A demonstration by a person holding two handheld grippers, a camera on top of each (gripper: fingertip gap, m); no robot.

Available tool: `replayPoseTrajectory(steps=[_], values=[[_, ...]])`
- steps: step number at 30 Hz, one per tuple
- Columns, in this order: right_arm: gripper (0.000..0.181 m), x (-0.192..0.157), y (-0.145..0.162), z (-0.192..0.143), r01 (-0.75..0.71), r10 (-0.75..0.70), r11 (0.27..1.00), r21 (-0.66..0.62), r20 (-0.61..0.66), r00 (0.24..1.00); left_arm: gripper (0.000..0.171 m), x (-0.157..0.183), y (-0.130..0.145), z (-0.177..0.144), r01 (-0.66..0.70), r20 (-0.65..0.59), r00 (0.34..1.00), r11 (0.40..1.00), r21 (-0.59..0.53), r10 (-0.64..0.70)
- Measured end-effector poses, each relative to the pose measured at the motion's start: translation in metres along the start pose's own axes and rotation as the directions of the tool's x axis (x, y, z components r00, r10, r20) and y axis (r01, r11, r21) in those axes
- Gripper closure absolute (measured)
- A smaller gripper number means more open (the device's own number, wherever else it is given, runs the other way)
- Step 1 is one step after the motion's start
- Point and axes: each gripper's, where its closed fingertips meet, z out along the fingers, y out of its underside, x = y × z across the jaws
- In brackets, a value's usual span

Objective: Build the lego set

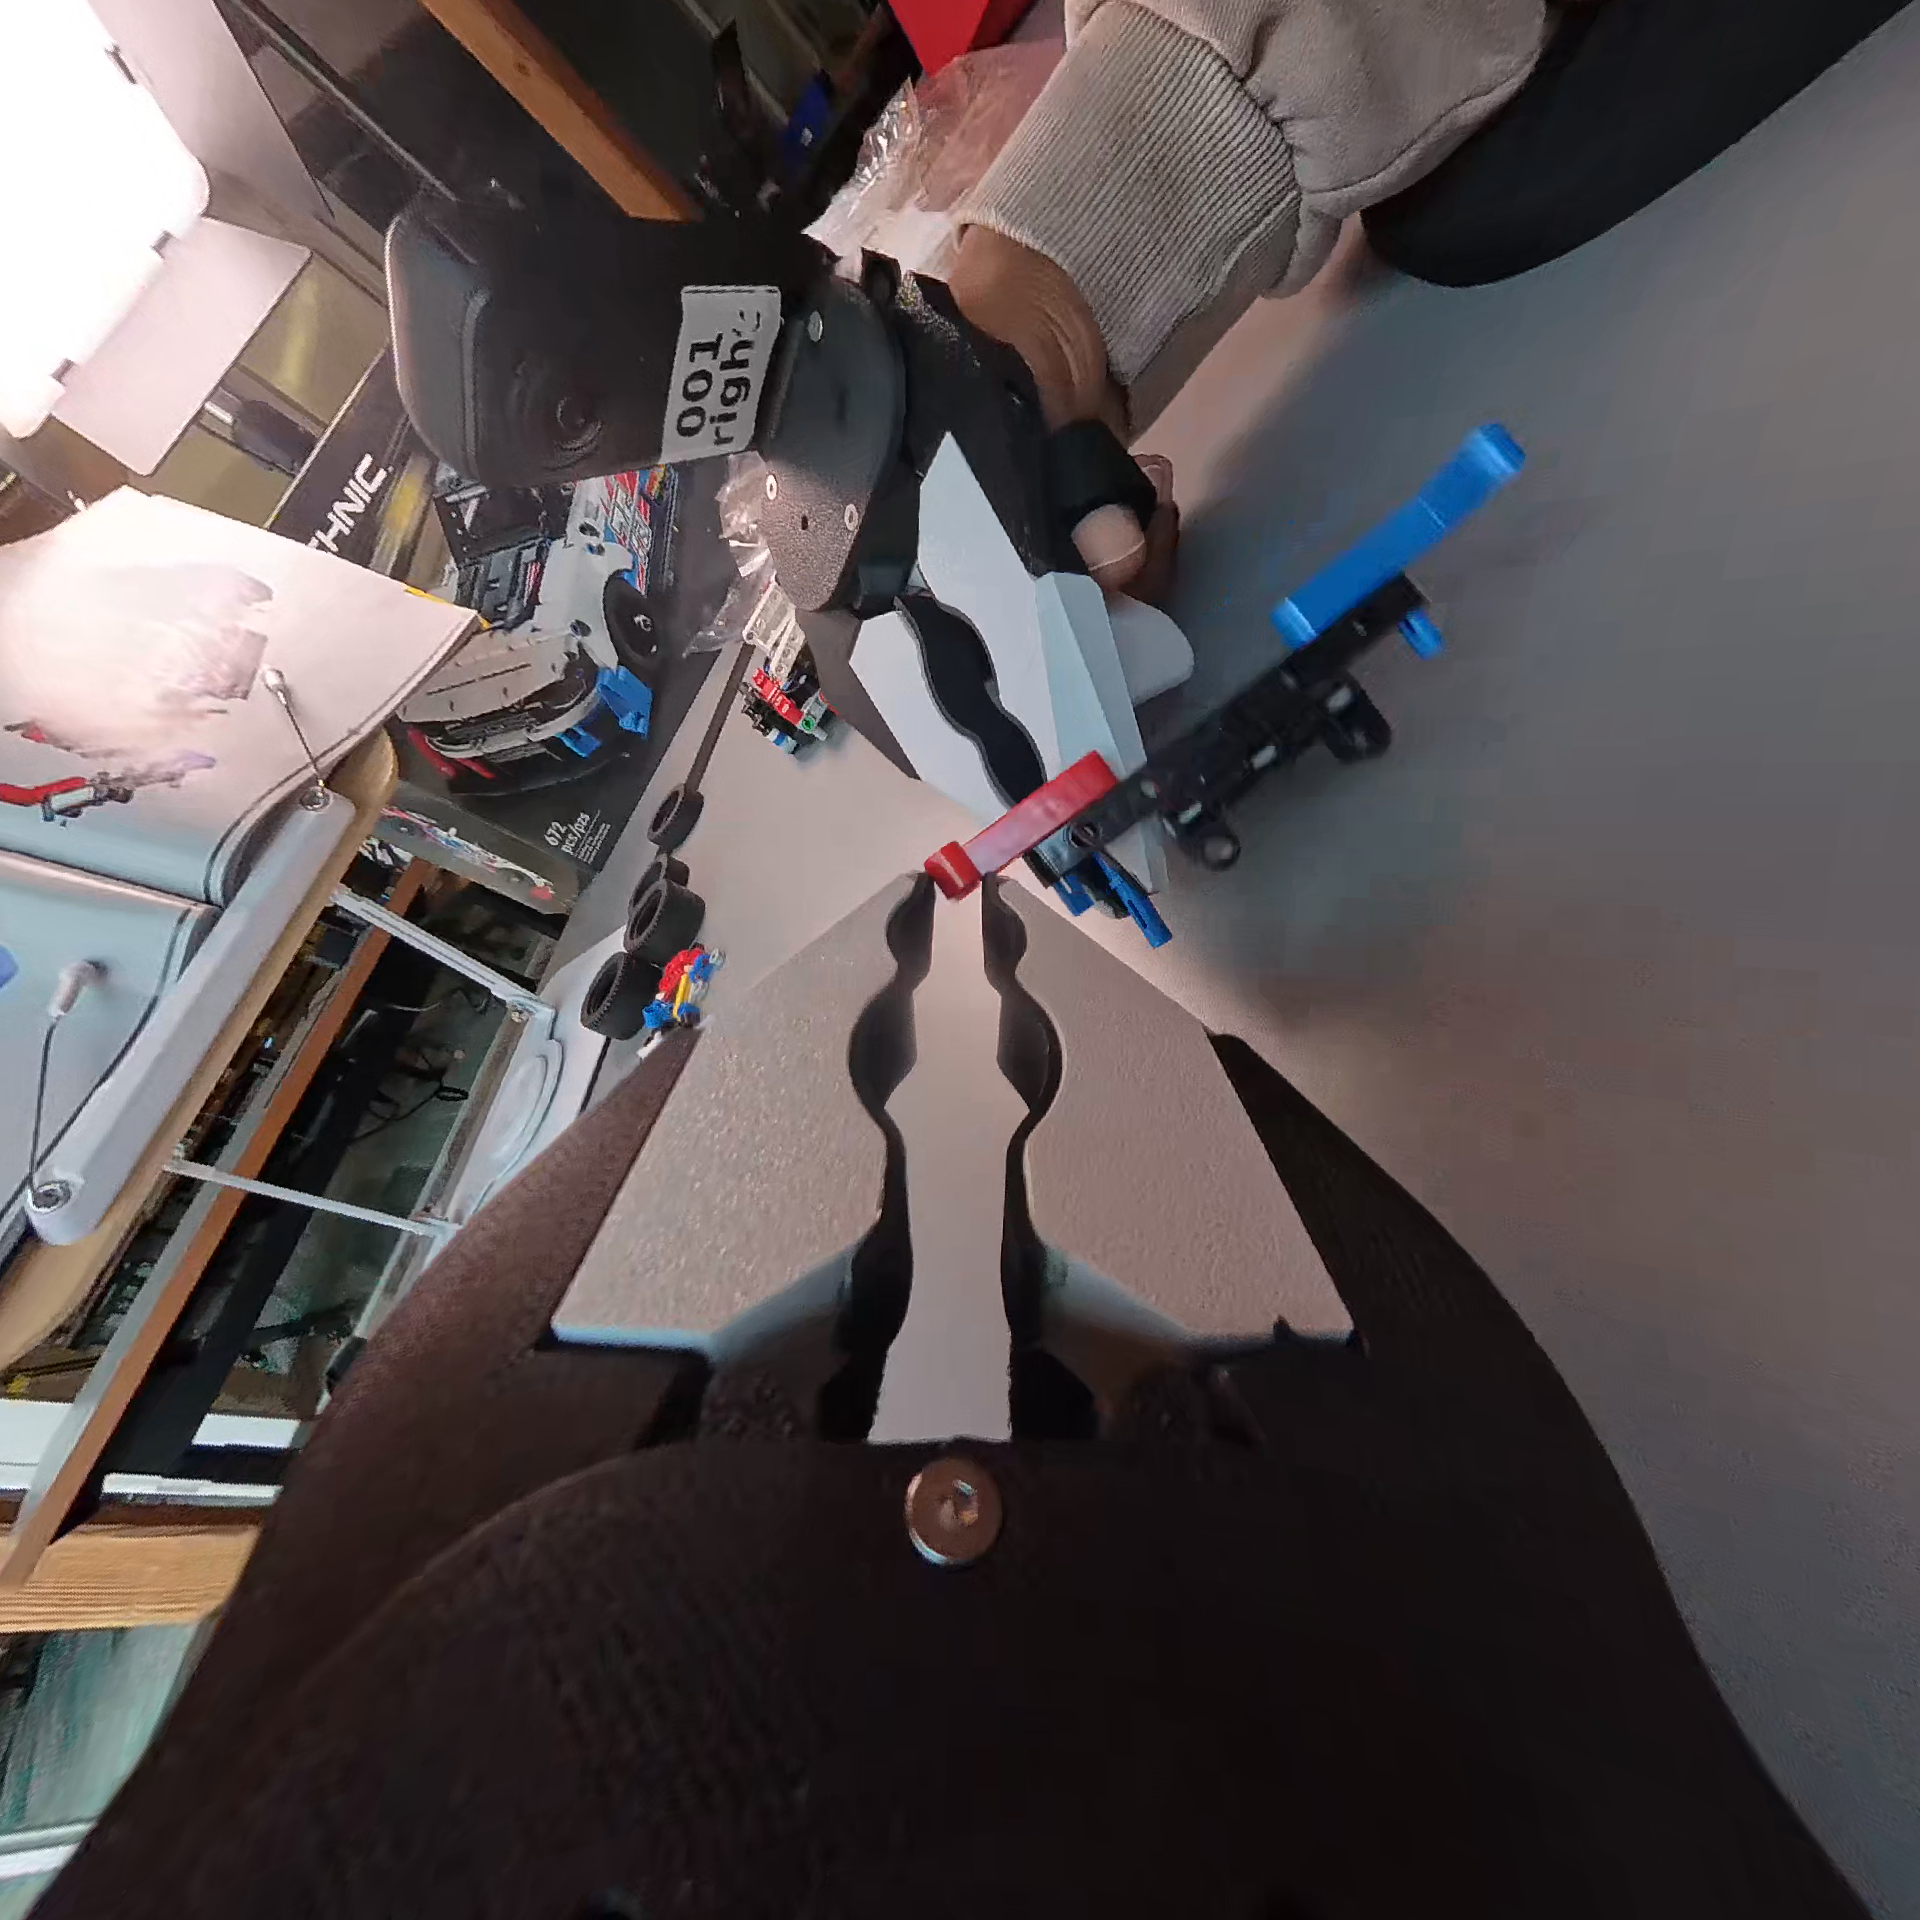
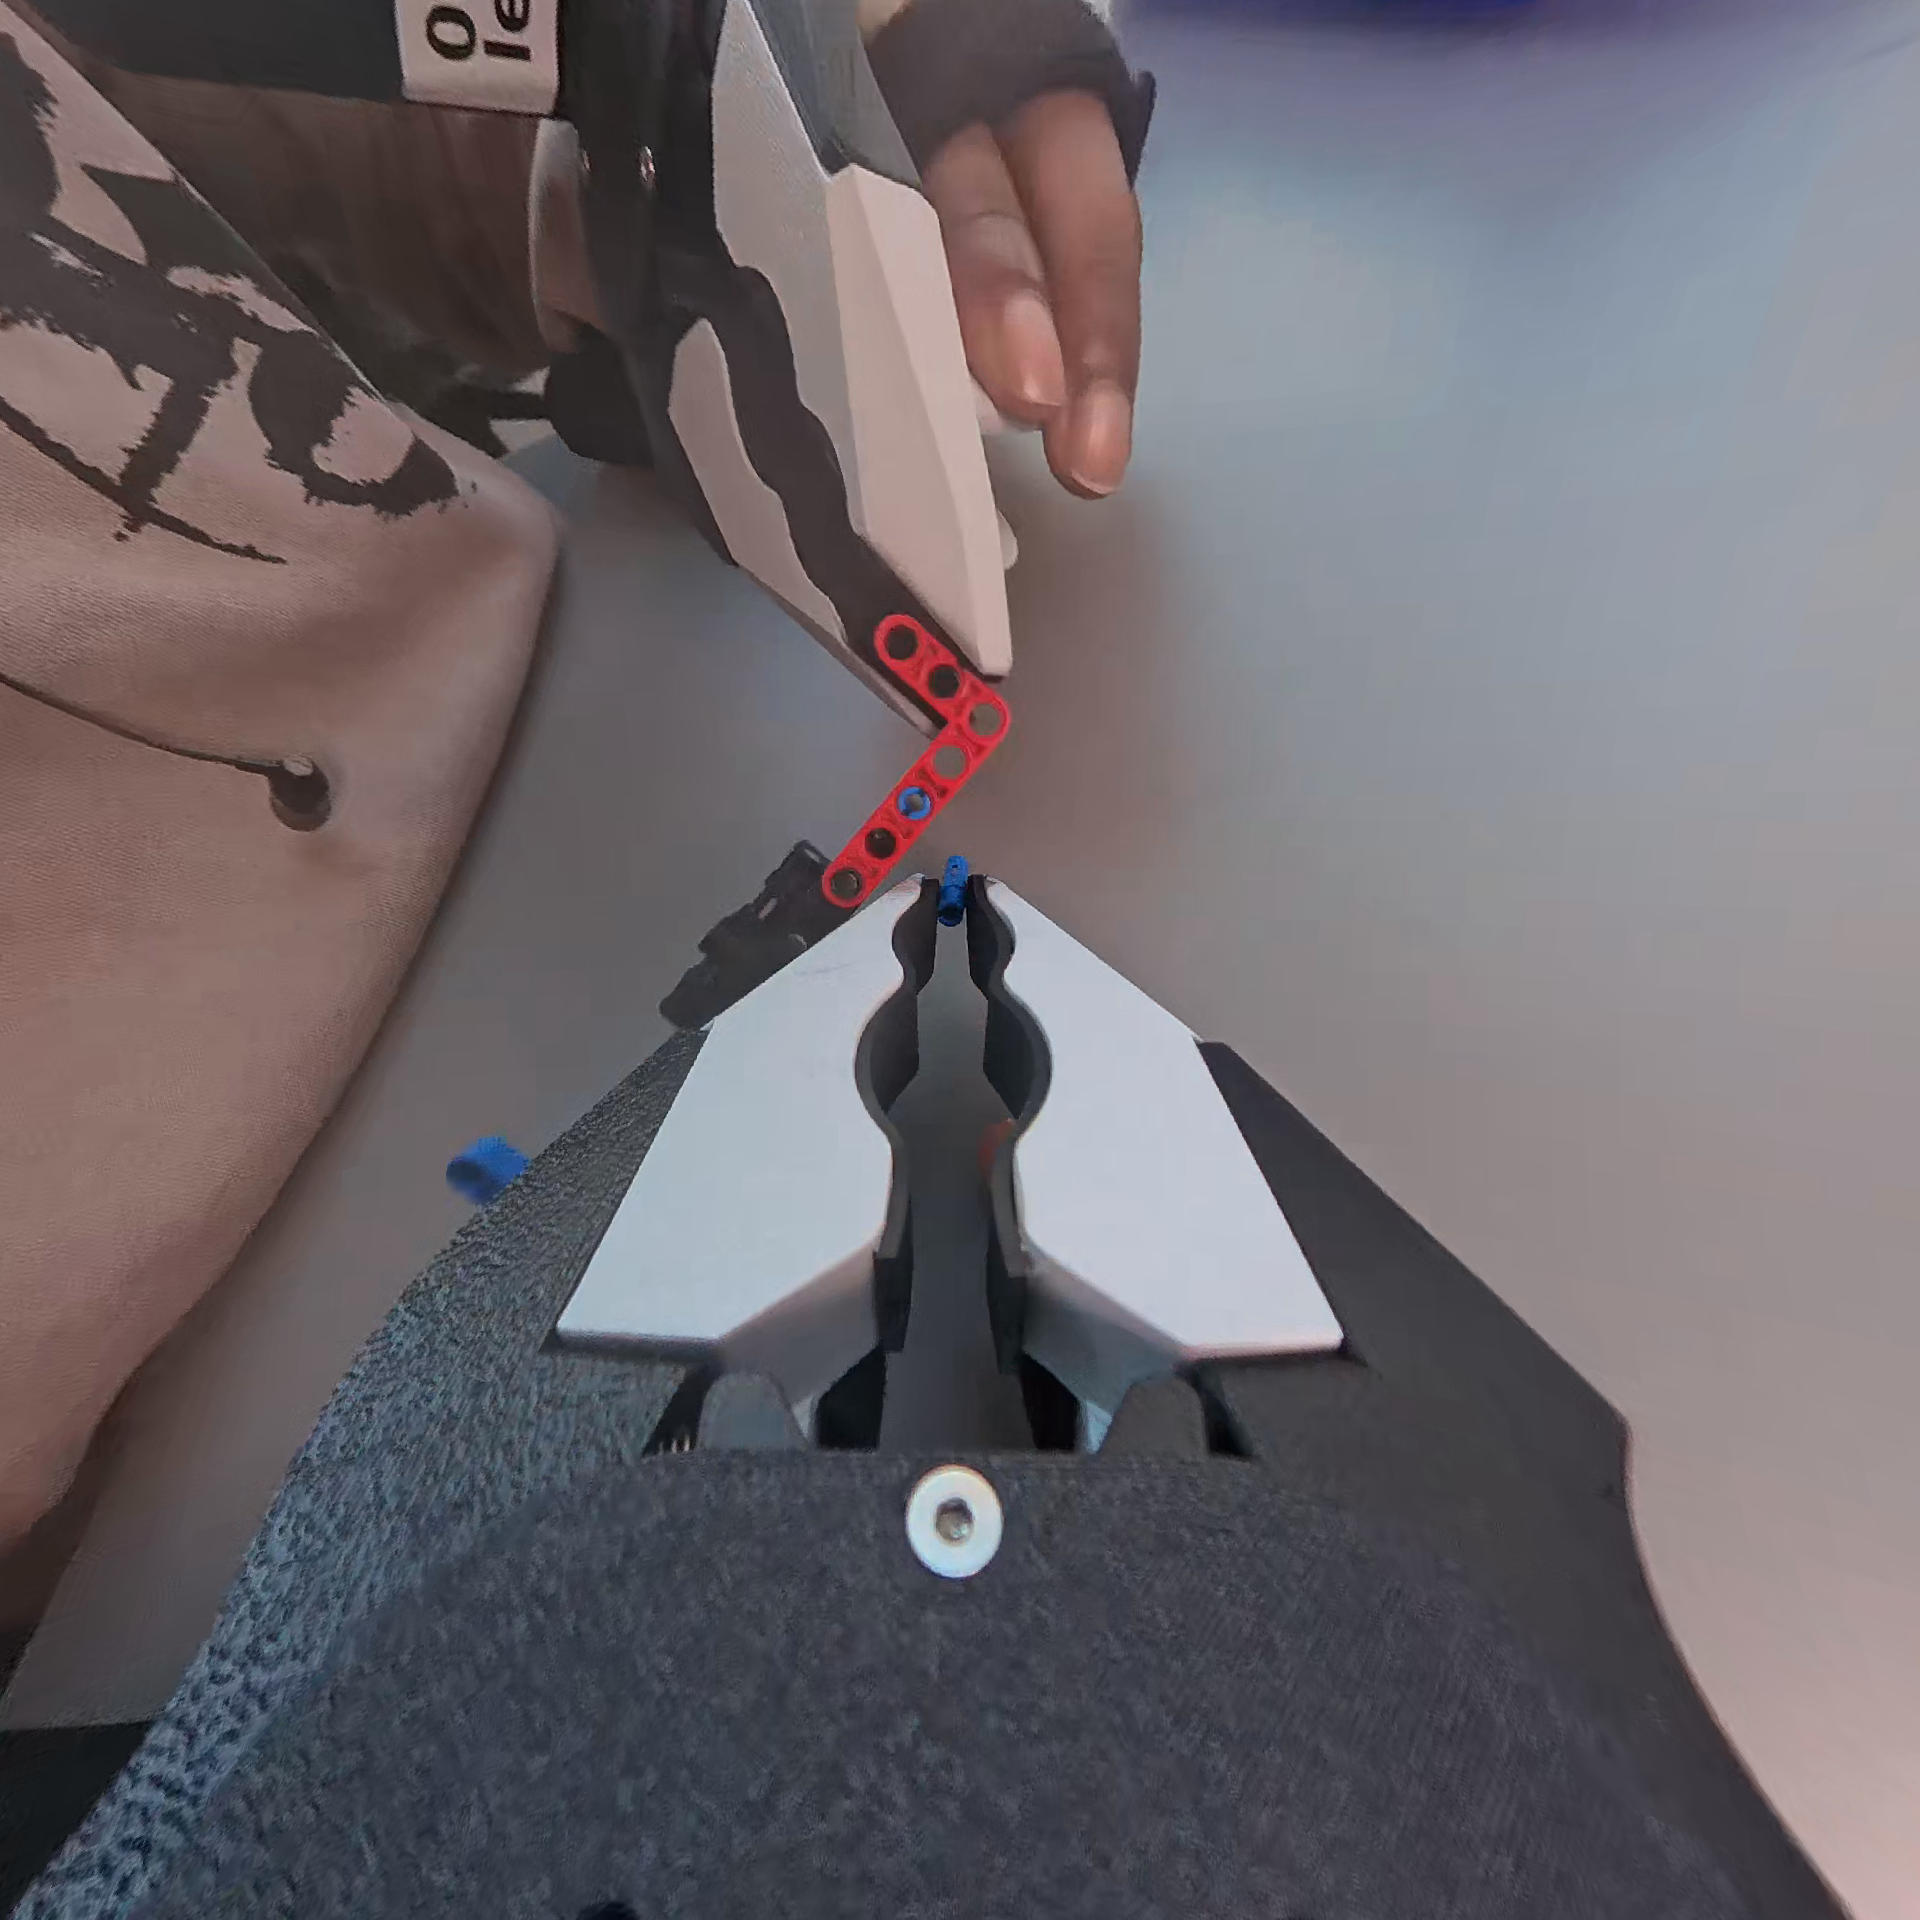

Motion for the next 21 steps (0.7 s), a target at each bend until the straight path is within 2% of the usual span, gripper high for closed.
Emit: replayPoseTrajectory(steps=[3, 6, 10, 13, 17, 21], values=[[0.178, -0.004, -0.005, 0.001, -0.059, 0.056, 0.998, 0.035, 0.073, 0.996, 0.164, -0.001, 0.005, 0.003, 0.115, -0.029, 0.993, 0.993, -0.032, -0.116], [0.178, -0.005, -0.008, 0.0, -0.103, 0.097, 0.992, 0.067, 0.094, 0.991, 0.164, -0.008, 0.001, 0.004, 0.253, -0.044, 0.966, 0.967, -0.044, -0.254], [0.177, -0.003, -0.01, -0.002, -0.101, 0.096, 0.991, 0.091, 0.054, 0.994, 0.166, -0.016, -0.004, 0.009, 0.445, -0.11, 0.887, 0.894, -0.052, -0.448], [0.178, 0.002, -0.01, -0.003, -0.064, 0.067, 0.993, 0.099, -0.019, 0.998, 0.166, -0.022, -0.007, 0.012, 0.539, -0.158, 0.826, 0.84, -0.065, -0.542], [0.178, 0.002, -0.01, 0.0, 0.027, -0.017, 0.996, 0.086, -0.116, 0.993, 0.166, -0.024, -0.009, 0.021, 0.657, -0.237, 0.693, 0.732, -0.183, -0.681], [0.178, 0.003, -0.025, -0.001, 0.135, -0.095, 0.979, 0.151, -0.248, 0.964, 0.166, -0.026, -0.014, 0.031, 0.755, -0.273, 0.501, 0.569, -0.326, -0.821]])
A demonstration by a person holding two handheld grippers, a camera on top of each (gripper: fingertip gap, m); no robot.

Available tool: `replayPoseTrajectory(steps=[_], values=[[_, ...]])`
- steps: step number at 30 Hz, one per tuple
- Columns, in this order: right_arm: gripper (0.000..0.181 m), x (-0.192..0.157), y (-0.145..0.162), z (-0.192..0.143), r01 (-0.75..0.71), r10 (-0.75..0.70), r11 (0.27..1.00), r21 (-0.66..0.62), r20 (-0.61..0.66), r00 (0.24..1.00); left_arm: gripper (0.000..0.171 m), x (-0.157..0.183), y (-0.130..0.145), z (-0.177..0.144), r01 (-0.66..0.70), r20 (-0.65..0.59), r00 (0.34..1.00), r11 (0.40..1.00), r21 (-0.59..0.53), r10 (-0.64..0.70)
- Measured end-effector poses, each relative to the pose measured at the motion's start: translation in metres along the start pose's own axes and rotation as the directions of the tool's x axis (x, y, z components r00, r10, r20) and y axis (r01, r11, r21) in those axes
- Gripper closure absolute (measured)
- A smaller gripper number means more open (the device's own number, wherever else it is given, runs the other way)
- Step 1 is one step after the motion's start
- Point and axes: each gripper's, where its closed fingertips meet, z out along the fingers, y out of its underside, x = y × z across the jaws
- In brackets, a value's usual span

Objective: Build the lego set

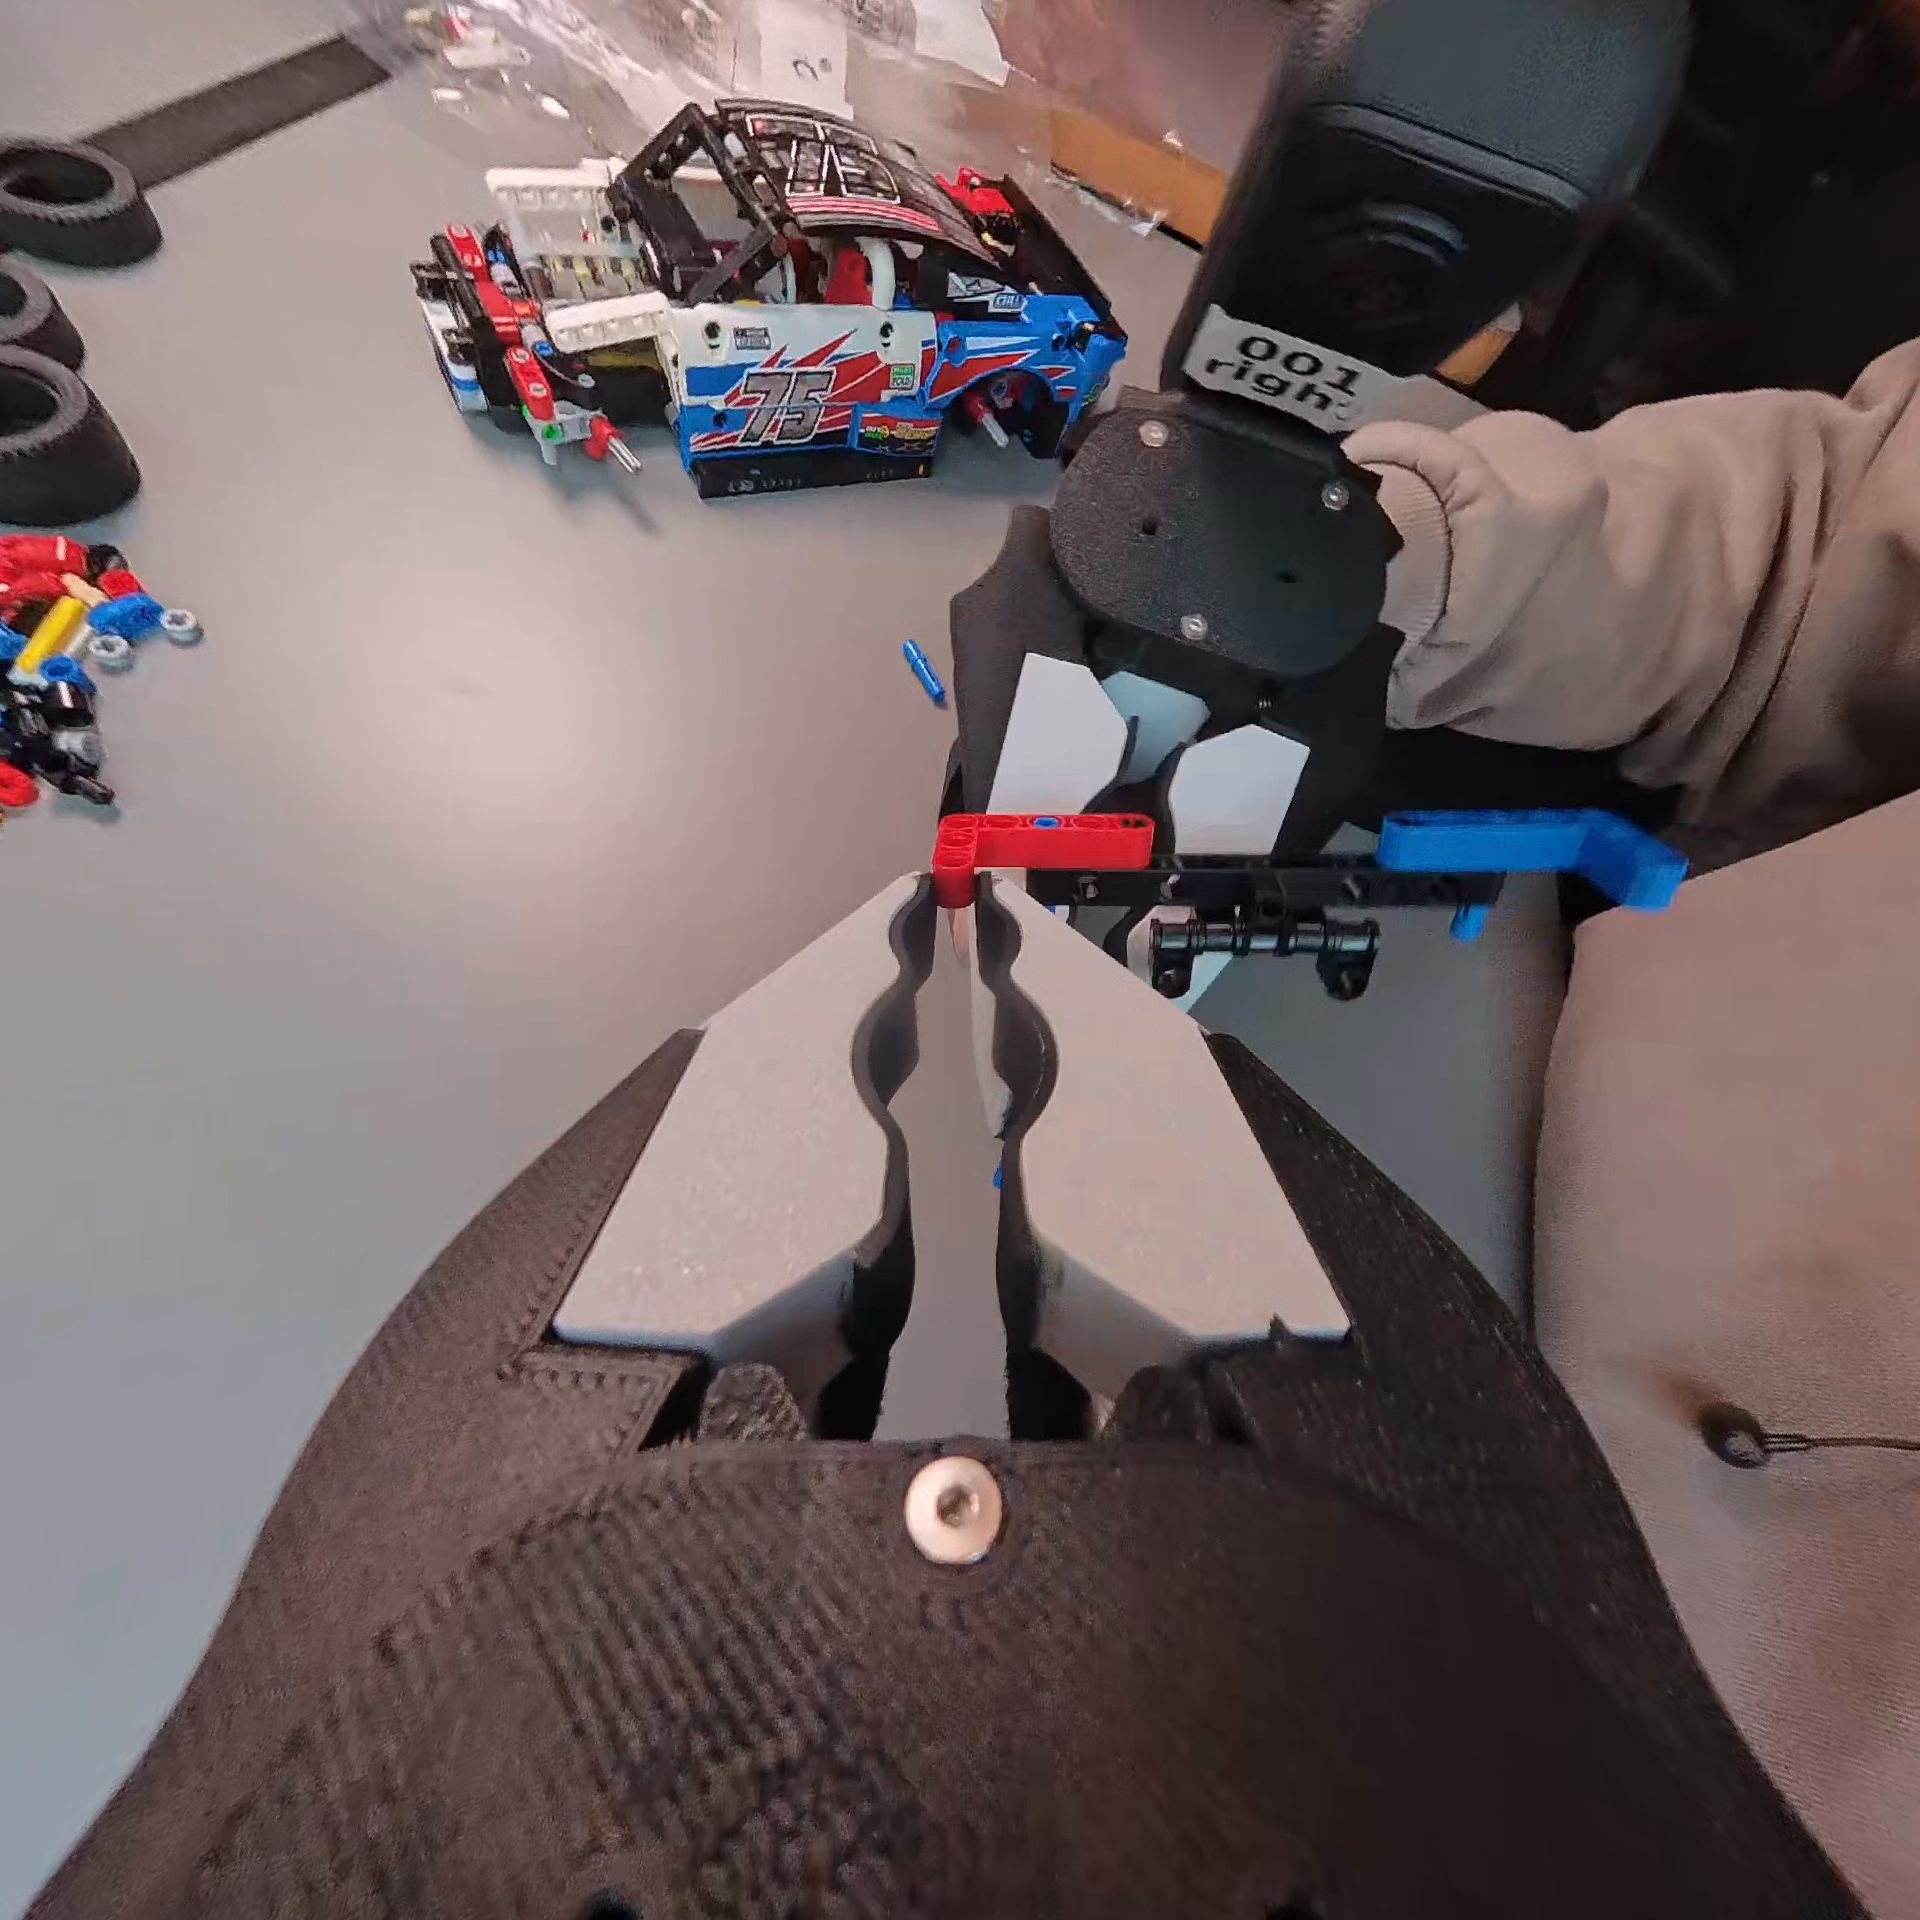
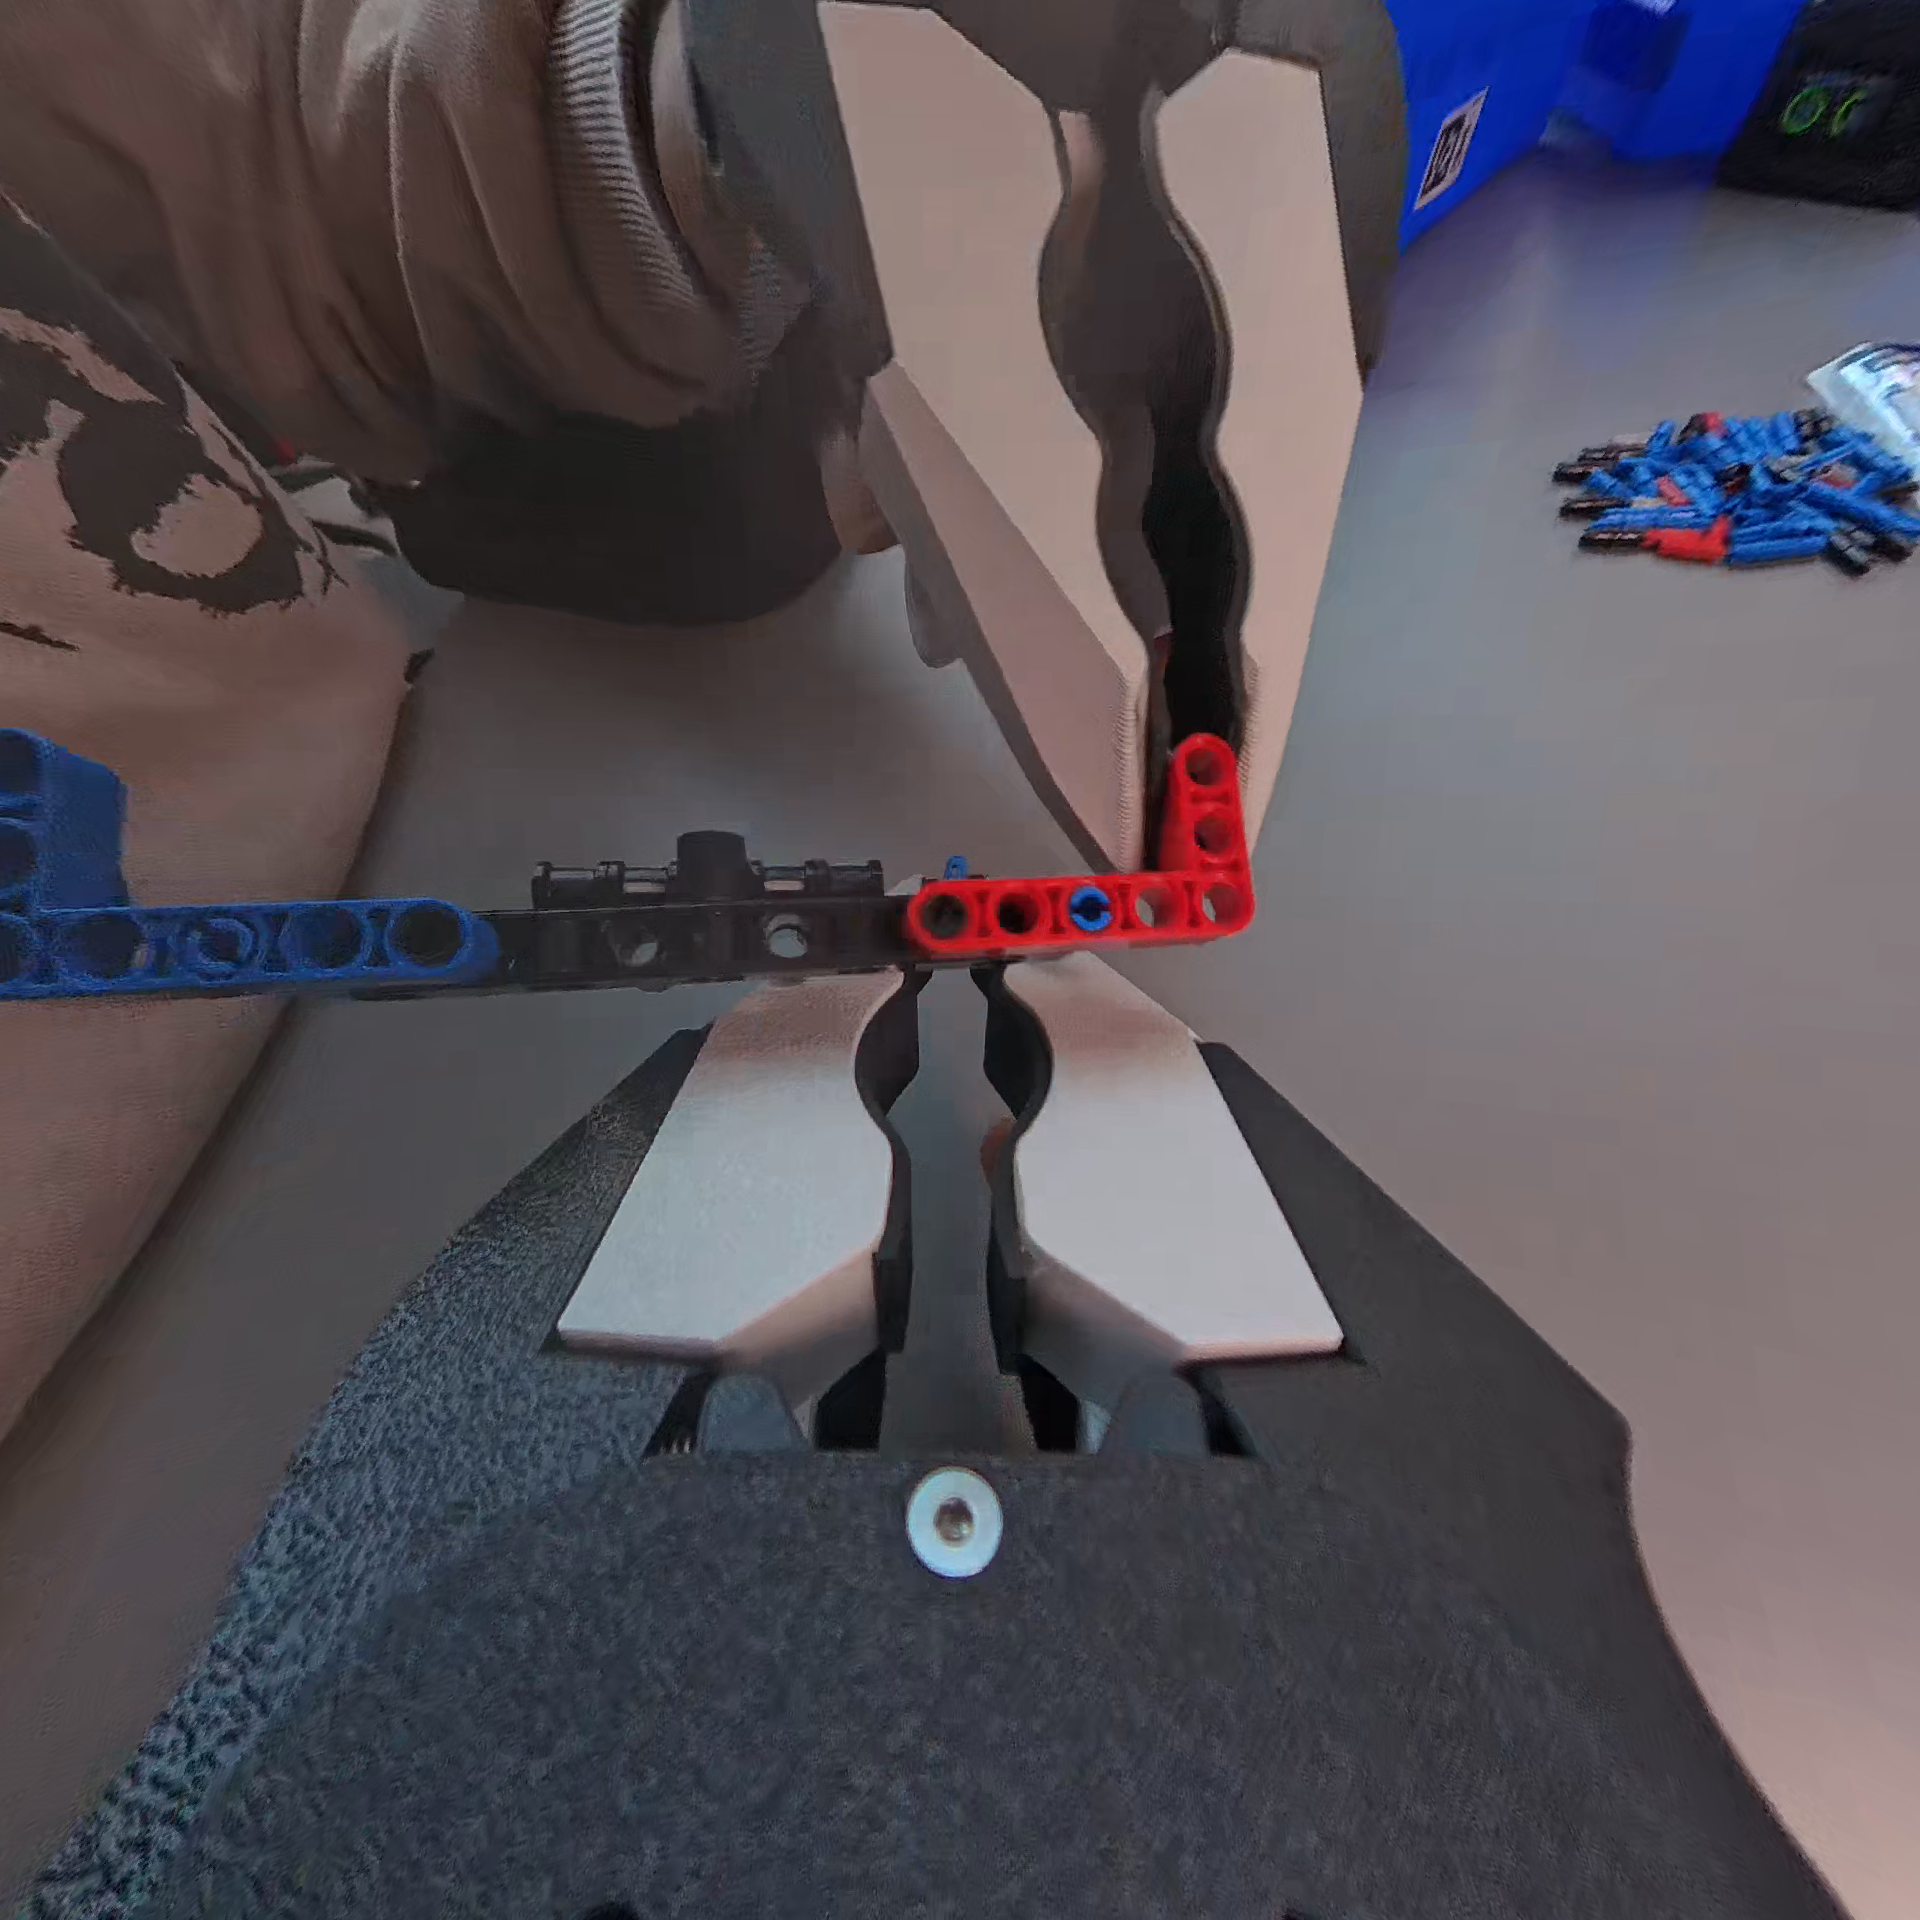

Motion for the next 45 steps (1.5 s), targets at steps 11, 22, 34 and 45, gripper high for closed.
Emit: replayPoseTrajectory(steps=[11, 22, 34, 45], values=[[0.18, -0.008, -0.029, -0.013, 0.014, -0.006, 0.976, 0.217, -0.035, 0.999, 0.158, 0.006, -0.028, -0.001, -0.006, -0.028, 1.0, 1.0, -0.016, 0.006], [0.178, -0.011, -0.031, -0.014, 0.013, -0.018, 0.972, 0.235, 0.019, 1.0, 0.141, 0.007, -0.011, -0.016, -0.171, -0.138, 0.978, 0.98, -0.104, 0.156], [0.178, 0.005, -0.009, -0.018, 0.002, 0.004, 0.995, 0.098, -0.053, 0.999, 0.164, -0.04, 0.023, -0.036, -0.213, -0.001, 0.977, 0.968, -0.131, 0.215], [0.178, 0.008, -0.007, -0.031, -0.023, 0.027, 0.997, 0.067, -0.054, 0.998, 0.126, -0.101, 0.055, -0.073, -0.839, -0.25, 0.165, 0.003, -0.544, 0.954]])
